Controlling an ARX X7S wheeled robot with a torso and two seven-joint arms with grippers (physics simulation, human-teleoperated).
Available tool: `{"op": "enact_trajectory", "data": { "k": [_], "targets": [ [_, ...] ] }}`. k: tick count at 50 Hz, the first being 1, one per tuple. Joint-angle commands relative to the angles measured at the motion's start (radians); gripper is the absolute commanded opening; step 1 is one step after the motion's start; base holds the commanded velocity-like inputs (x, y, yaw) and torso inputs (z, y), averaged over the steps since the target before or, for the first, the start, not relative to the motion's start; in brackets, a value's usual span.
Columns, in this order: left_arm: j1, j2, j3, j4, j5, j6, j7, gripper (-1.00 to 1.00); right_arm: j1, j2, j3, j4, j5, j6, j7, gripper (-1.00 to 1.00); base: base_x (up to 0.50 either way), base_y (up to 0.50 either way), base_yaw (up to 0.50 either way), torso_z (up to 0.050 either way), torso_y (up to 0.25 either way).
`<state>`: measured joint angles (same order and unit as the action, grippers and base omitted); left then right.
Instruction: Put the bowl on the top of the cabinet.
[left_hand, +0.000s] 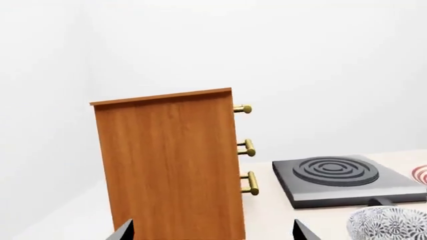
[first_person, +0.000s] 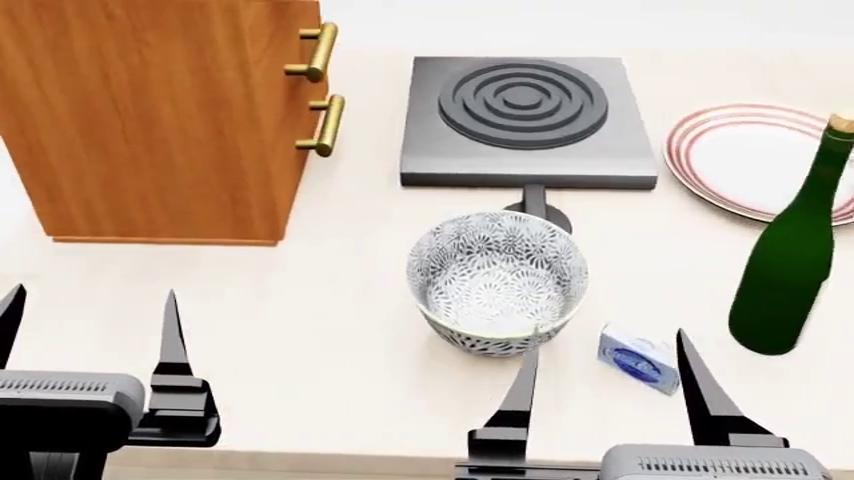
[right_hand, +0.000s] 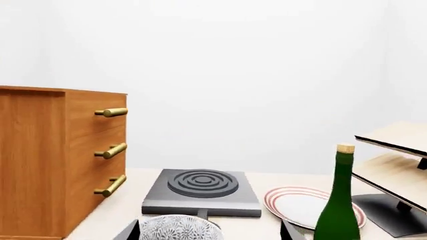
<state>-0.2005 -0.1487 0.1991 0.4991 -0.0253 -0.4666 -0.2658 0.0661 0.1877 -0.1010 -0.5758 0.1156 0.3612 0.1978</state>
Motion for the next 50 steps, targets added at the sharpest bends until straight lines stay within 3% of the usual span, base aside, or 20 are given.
{"op": "enact_trajectory", "data": {
  "k": [1, 14, 29, 39, 50],
  "targets": [
    [-0.004, -0.008, 0.005, 0.004, -0.008, -0.005, -0.009, 1.0, 0.001, 0.009, -0.007, 0.001, 0.009, -0.003, 0.009, 1.0, 0.0, 0.5, 0.0, 0.0, 0.0],
    [-0.005, -0.016, 0.013, 0.008, -0.014, -0.005, -0.018, 1.0, 0.003, 0.022, -0.02, -0.006, 0.014, -0.006, 0.031, 1.0, 0.0, 0.18, 0.0, 0.0, 0.0],
    [-0.001, -0.025, 0.019, 0.005, -0.024, 0.0, -0.028, 1.0, 0.0, 0.035, -0.032, 0.003, 0.025, -0.019, 0.045, 1.0, 0.0, 0.46, 0.0, 0.0, 0.0],
    [-0.002, -0.029, 0.025, 0.006, -0.029, 0.001, -0.035, 1.0, 0.002, 0.041, -0.035, 0.004, 0.03, -0.02, 0.056, 1.0, 0.0, 0.08, 0.0, 0.0, 0.0],
    [-0.007, -0.035, 0.027, 0.006, -0.037, -0.003, -0.039, 1.0, 0.006, 0.047, -0.044, 0.001, 0.032, -0.012, 0.065, 1.0, 0.0, 0.5, 0.0, 0.0, 0.0]
  ]
}}
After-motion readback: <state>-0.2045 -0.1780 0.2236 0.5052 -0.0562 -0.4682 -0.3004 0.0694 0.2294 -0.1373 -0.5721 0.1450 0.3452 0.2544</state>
